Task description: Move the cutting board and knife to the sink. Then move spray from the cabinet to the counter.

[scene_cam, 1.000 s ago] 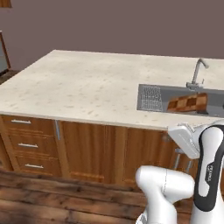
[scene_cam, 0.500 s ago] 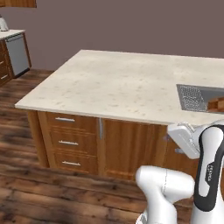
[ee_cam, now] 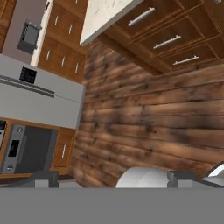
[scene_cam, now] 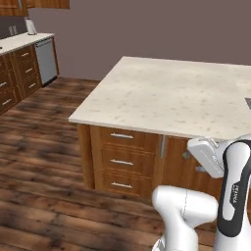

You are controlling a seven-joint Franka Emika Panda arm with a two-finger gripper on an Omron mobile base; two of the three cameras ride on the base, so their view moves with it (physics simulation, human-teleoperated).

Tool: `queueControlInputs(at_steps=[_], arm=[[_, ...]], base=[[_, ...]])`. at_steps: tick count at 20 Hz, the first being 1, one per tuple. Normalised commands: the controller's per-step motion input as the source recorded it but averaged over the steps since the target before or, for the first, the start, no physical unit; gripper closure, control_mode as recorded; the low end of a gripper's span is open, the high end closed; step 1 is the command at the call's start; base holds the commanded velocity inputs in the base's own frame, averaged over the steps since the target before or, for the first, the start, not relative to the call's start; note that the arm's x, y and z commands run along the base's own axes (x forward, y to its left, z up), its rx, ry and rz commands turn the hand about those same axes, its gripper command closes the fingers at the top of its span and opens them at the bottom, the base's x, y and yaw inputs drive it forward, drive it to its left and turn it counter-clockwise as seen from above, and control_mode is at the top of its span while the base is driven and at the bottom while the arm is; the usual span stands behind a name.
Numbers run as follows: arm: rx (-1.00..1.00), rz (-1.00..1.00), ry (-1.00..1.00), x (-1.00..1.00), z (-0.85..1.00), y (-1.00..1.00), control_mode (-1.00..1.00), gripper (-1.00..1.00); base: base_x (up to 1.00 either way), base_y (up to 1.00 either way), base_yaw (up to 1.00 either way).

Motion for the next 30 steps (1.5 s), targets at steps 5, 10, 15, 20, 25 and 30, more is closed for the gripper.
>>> queueControlInputs(at_steps=[5,10,15,20,25,30], arm=[[0.0,0.0,0.0,0.0,0.0,0.0,1.0,-1.0],[0.0,0.0,0.0,0.0,0.0,0.0,1.0,-1.0],[0.0,0.0,0.0,0.0,0.0,0.0,1.0,-1.0],[0.0,0.0,0.0,0.0,0.0,0.0,1.0,-1.0],[0.0,0.0,0.0,0.0,0.0,0.0,1.0,-1.0],[0.0,0.0,0.0,0.0,0.0,0.0,1.0,-1.0]], base=[[0.35,1.0,0.14],[0.44,1.0,0.19],[0.54,1.0,0.19],[0.62,1.0,0.17],[0.86,0.89,0.17],[1.0,0.59,0.08]])
